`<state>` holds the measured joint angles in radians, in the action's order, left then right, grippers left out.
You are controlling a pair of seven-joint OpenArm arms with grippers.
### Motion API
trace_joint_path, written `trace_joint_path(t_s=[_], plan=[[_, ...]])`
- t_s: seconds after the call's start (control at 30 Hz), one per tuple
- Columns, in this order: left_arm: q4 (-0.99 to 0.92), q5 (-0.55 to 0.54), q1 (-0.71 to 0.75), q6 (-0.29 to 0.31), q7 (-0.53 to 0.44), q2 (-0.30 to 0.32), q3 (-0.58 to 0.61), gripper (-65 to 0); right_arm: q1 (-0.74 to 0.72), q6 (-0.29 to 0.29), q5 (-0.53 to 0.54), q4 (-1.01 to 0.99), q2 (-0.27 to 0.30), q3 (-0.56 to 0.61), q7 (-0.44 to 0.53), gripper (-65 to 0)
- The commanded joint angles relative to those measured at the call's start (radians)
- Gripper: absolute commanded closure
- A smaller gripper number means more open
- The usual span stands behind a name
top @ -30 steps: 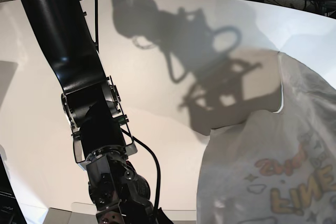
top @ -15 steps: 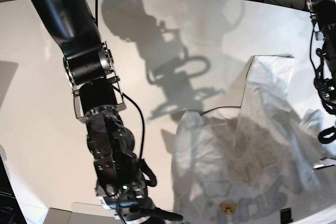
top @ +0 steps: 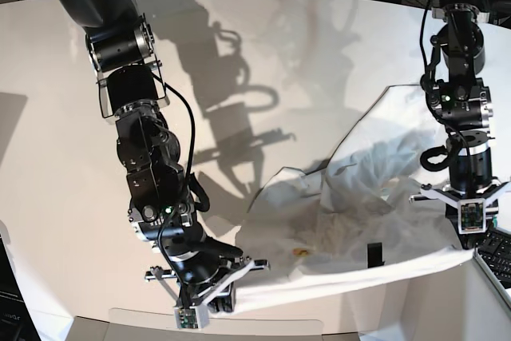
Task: Layout the t-shirt on the table in an organized manner, then fold the t-shirt properly
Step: 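Shake the hanging shirt with both grippers to straighten it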
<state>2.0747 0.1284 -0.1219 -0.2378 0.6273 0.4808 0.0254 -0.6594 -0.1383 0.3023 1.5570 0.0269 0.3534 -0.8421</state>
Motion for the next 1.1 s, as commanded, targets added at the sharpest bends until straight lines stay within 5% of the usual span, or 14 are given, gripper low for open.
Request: trace_joint_path(t_s=[0.0, 0.17, 0.27, 0.53, 0.9, 1.07], plan=[[0.013, 0.034, -0.017, -0.036, -0.016, 0.012, -0.020, -0.2, -0.040, -0.024, -0.036, 0.020, 0.006, -0.012, 0.020, 0.0], [0.013, 0.037, -0.025, -0.036, -0.013, 0.011, -0.037, -0.2, -0.053, -0.024, -0.036, 0.012, 0.005, -0.014, -0.026, 0.0], [0.013, 0.032, -0.069, -0.034, -0.013, 0.012, -0.153, -0.2, -0.109, -0.024, -0.038, 0.010, -0.014, -0.014, -0.026, 0.0], [0.013, 0.037, -0.261, -0.033, 0.049, 0.135, -0.212, -0.3, -0.267, -0.016, -0.038, -0.031, -0.184, -0.014, -0.024, 0.0], [0.010, 0.034, -0.460, -0.033, 0.093, 0.298, -0.238, -0.3, -0.434, -0.016, -0.030, -0.068, -0.184, 0.017, 0.059, 0.0], [0.010, 0.032, -0.463, -0.033, 0.102, 0.312, -0.259, -0.3, -0.497, -0.016, 0.022, -0.085, -0.184, 0.037, 0.068, 0.0]])
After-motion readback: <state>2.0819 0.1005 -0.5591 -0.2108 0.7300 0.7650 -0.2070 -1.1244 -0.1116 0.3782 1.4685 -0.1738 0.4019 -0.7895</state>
